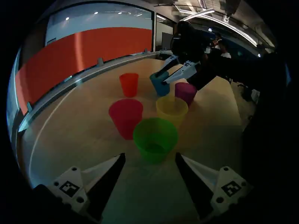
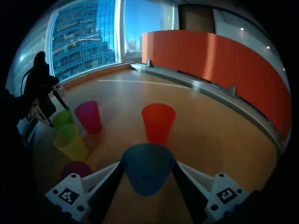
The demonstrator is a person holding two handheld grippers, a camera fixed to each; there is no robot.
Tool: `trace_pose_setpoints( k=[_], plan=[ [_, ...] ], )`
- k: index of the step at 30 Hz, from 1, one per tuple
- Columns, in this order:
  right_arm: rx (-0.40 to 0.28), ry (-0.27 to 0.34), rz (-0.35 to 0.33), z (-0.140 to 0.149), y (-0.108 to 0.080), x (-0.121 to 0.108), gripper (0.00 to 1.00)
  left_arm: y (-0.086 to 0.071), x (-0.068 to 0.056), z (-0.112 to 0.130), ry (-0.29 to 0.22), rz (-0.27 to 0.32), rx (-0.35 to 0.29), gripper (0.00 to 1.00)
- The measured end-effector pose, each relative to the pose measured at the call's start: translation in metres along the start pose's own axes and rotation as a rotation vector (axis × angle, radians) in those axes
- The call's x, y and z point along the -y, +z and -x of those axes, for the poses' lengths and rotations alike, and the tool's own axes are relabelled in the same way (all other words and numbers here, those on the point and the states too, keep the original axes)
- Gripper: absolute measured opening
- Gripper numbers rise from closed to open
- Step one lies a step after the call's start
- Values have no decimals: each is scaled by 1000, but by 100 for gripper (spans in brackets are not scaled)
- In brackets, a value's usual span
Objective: Pour water
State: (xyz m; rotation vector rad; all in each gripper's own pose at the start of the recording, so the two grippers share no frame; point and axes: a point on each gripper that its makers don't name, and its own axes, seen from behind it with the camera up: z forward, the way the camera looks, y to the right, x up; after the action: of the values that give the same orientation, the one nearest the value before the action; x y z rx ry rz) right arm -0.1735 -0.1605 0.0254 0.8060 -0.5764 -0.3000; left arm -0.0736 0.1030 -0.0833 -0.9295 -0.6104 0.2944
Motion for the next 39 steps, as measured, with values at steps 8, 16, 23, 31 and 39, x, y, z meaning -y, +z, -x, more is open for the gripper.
trace_pose_setpoints(
  k=[8, 16, 23, 31, 39],
  plan=[
    [-6, -9, -18, 5, -5, 0, 92, -9, -2, -11, -25, 1, -38, 100],
    [0, -25, -22, 16, -13, -1, 93, -14, -5, -13, -30, 3, -47, 100],
    [2, -34, -12, 20, -16, -3, 93, -13, -10, -10, -17, 8, -35, 100],
    [-2, -31, -16, 20, -18, -1, 95, -14, -11, -10, -19, 0, -37, 100],
    [-7, -21, -11, 17, -25, -2, 100, -16, -9, -11, -21, -13, -45, 100]
  ],
)
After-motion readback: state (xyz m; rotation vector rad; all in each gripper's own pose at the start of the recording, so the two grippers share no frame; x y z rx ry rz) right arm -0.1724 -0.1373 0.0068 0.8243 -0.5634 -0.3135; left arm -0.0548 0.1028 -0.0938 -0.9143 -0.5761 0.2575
